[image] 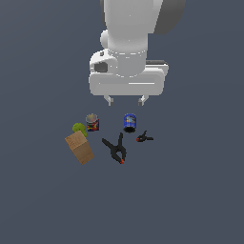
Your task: Pick up a designated object from a clutter of objects.
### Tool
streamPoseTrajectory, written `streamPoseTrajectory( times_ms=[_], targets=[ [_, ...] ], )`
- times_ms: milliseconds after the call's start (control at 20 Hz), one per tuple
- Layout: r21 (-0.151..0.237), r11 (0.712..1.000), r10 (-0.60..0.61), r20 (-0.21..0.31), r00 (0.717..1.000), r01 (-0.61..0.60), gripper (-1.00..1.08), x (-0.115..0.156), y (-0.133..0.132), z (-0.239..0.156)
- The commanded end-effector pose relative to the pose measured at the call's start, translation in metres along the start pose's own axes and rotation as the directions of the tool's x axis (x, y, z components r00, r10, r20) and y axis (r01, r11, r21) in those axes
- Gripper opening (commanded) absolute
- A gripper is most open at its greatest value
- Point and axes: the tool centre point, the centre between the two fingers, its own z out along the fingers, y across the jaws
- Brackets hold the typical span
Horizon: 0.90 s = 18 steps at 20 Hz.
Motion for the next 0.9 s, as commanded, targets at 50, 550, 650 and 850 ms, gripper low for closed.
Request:
streamPoseTrajectory(
  times_ms=[50, 550, 650, 850],
  targets=[
    [0.000, 1.000, 0.001, -0.001, 1.000, -0.001, 1.00, 0.000, 0.000, 0.000],
    [0.020, 0.999, 0.042, -0.041, 0.998, -0.041, 1.00, 0.007, 0.023, -0.022],
    [0.018, 0.999, 0.040, -0.039, 0.998, -0.040, 1.00, 0.007, 0.021, -0.020],
    [0.017, 0.999, 0.042, -0.036, 0.998, -0.041, 1.00, 0.005, 0.019, -0.010]
  ],
)
